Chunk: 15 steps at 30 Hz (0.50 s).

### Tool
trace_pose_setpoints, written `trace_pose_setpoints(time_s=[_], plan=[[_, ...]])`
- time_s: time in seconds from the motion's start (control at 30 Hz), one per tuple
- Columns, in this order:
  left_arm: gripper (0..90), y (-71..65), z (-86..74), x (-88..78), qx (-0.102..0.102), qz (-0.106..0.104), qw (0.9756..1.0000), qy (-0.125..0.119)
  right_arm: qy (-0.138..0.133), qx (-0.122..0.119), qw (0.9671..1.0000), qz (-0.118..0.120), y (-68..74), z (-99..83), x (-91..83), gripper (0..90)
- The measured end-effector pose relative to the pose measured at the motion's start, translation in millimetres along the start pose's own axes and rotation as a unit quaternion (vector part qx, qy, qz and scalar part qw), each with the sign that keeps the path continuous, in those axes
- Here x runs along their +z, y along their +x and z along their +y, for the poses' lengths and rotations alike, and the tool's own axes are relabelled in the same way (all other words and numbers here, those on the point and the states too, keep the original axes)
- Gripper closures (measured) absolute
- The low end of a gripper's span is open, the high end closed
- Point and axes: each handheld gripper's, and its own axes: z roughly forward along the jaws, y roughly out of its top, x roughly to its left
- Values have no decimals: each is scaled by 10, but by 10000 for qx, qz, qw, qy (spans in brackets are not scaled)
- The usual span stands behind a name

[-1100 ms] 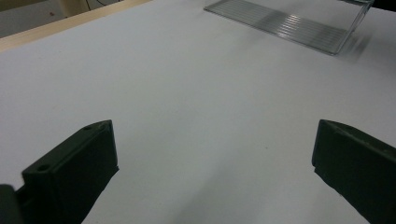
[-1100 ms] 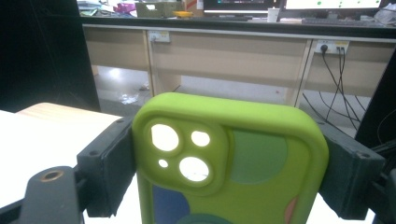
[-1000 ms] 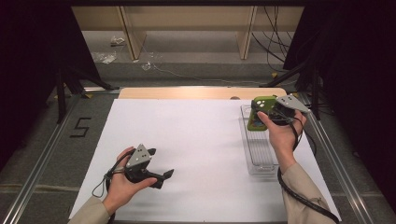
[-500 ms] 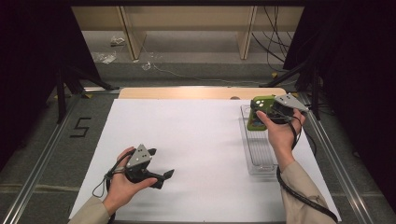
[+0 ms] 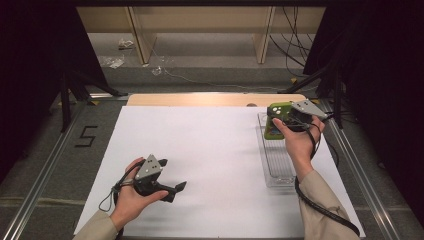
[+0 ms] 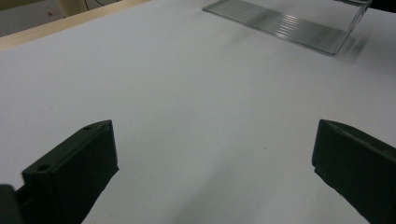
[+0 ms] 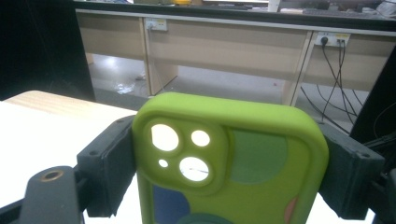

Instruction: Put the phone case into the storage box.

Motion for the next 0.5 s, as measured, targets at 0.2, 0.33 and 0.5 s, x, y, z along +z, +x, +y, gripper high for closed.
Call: trace_pose_setpoints(time_s=[0.2,0.33,0.5], plan=[[0,-1,-1,0,-3,-2,10000,0,32,17,10000,-28,-22,6,37,179],[0,0,-1,2,-2,-6,10000,2,61,43,10000,-26,-45,13,56,179],[0,1,-1,3,-7,-13,10000,2,127,18,9999,-64,-53,9,93,179]])
